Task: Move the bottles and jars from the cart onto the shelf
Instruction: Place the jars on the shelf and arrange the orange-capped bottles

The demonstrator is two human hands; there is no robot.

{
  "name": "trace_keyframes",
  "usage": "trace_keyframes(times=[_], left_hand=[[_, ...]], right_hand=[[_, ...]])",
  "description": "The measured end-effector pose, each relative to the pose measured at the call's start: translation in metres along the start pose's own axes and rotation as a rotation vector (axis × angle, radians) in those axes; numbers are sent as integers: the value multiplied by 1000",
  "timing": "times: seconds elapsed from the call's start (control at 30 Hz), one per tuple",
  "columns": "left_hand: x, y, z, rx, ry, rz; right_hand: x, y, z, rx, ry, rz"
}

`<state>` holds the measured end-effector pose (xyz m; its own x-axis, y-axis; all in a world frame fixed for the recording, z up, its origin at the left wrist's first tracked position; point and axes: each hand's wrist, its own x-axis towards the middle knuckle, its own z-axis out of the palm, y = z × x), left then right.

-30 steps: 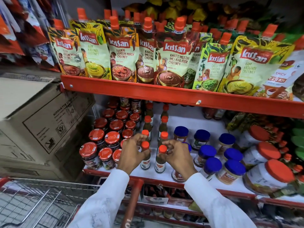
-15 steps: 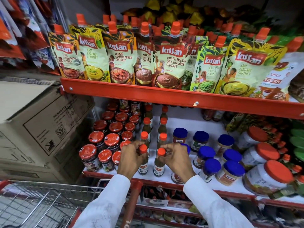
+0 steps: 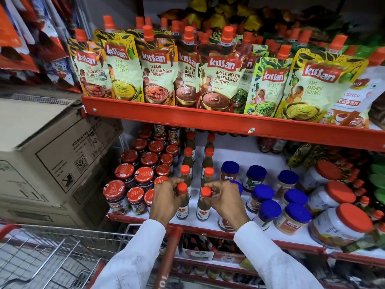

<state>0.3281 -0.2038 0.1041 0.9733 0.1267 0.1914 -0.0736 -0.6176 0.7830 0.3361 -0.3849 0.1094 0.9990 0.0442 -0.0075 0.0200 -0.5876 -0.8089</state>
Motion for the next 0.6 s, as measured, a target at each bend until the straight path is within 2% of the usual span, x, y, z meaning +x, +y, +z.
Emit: trace_keyframes(times=[0.6], left_hand=[[-1, 3, 3, -20, 5, -28]], right_hand=[[-3, 0, -5, -15, -28, 8]])
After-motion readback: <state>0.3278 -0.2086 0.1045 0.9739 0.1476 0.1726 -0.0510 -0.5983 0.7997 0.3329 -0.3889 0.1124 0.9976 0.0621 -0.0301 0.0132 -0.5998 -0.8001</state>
